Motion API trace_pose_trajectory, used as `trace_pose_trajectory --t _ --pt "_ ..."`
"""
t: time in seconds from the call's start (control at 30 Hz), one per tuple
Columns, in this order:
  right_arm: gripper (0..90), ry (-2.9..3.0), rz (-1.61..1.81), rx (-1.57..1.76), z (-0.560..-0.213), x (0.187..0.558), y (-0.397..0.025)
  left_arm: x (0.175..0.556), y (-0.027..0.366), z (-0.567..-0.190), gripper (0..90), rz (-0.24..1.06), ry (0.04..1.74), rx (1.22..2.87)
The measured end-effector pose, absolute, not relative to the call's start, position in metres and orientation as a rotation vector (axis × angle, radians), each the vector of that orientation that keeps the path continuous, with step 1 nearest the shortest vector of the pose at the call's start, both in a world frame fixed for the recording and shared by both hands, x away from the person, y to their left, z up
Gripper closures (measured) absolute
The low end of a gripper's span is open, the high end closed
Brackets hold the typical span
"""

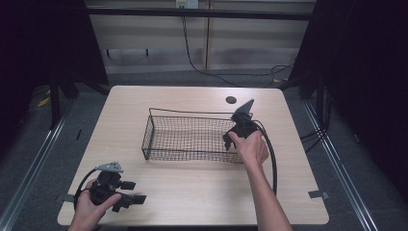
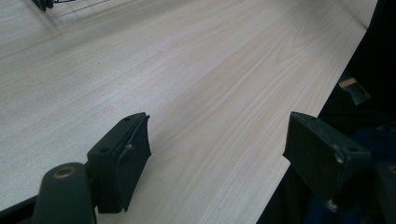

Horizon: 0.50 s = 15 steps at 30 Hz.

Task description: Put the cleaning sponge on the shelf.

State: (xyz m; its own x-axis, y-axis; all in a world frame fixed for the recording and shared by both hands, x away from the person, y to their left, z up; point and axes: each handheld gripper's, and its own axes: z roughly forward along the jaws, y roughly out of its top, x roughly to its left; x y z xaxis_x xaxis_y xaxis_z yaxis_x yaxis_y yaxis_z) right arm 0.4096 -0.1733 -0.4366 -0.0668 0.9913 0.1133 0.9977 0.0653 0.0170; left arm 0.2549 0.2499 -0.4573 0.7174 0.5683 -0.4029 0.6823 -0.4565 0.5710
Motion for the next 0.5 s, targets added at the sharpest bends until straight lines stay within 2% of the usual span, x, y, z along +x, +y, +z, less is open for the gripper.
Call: trace_pose_trajectory --t 0.13,0.5 --pt "16.5 -2.237 -0.152 -2.07 -0.4352 0.409 -0.1739 0.2547 0.2494 -0.4578 22.0 -0.195 0.946 2.177" --pt "16.0 -2.291 -0.189 -2.037 -0.4288 0.4063 -0.1743 0.2546 0.2495 -0.4574 22.0 -0.198 0.944 2.18"
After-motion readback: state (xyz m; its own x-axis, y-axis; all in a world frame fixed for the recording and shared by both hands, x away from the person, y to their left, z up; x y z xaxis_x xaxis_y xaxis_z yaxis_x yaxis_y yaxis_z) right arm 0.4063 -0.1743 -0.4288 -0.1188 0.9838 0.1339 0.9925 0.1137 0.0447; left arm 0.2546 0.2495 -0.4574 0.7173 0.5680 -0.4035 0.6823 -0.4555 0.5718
